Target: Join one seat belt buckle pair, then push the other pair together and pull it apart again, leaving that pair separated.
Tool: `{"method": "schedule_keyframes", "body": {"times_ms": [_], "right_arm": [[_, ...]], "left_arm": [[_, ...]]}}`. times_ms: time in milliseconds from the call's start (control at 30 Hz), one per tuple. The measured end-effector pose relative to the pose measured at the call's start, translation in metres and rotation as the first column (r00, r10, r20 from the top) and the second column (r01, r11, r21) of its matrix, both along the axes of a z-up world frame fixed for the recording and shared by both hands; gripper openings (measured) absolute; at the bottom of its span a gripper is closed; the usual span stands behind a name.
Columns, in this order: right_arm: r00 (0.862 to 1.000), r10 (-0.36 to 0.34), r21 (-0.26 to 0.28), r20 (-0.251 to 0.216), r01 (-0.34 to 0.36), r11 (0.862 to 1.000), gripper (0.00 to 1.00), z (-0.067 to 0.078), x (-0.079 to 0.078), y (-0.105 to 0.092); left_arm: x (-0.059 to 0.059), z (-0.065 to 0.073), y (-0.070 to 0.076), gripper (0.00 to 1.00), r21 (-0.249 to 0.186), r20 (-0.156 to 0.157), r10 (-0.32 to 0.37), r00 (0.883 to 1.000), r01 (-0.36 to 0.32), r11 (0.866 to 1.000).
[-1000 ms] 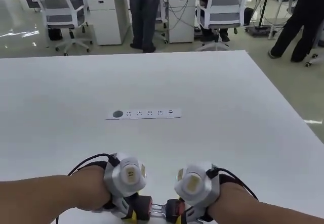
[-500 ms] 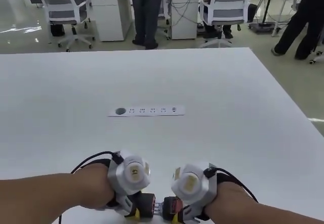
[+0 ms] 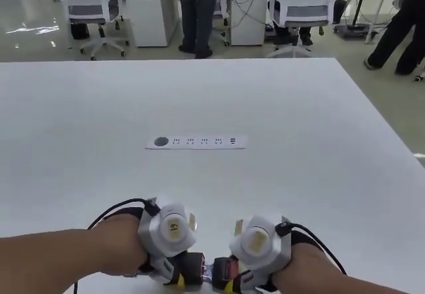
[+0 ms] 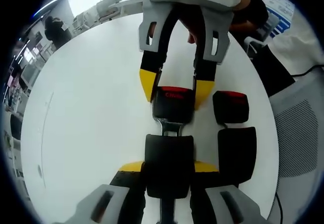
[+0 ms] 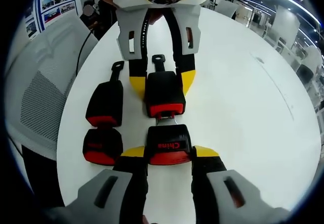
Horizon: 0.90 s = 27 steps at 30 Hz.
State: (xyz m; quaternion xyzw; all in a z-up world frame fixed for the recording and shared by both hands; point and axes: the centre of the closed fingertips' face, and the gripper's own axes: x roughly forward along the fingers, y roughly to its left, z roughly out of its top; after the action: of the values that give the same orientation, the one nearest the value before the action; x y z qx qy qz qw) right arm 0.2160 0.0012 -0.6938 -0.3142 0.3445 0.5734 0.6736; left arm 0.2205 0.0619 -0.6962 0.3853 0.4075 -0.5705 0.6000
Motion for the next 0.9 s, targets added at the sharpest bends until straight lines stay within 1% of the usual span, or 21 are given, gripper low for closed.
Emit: {"method": "schedule_keyframes", "body": {"times_ms": [167, 200, 300, 500, 900], "right_arm": [[1.0, 0.007, -0.006, 0.001, -0.007, 1.0, 0.3, 0.0, 0.002, 0.001], [1.0, 0.006, 0.004, 0.003, -0.006, 1.0, 0.3, 0.001, 0.002, 0.004], [1.0, 0.007, -0.01, 0.01, -0.007, 1.0, 0.3, -0.001, 0.004, 0.01], [1.0, 0.008, -0.012, 0.001, -0.008, 1.0, 0.3, -0.002, 0.003, 0.009], [1.0, 0.01, -0.011, 0.006, -0.01, 1.0, 0.31, 0.0, 0.002, 0.009]], "left_arm": [[0.0, 0.001, -0.001, 0.33, -0.009, 0.002, -0.001, 1.0, 0.001, 1.0], [0.0, 0.0, -0.002, 0.33, -0.011, 0.002, -0.001, 1.0, 0.001, 1.0], [0.0, 0.001, -0.003, 0.33, -0.005, 0.002, -0.006, 1.0, 0.006, 1.0], [0.001, 0.002, -0.002, 0.33, -0.006, 0.003, -0.008, 1.0, 0.008, 1.0], [0.002, 0.0, -0.001, 0.33, -0.002, 0.005, -0.004, 1.0, 0.004, 1.0]]}}
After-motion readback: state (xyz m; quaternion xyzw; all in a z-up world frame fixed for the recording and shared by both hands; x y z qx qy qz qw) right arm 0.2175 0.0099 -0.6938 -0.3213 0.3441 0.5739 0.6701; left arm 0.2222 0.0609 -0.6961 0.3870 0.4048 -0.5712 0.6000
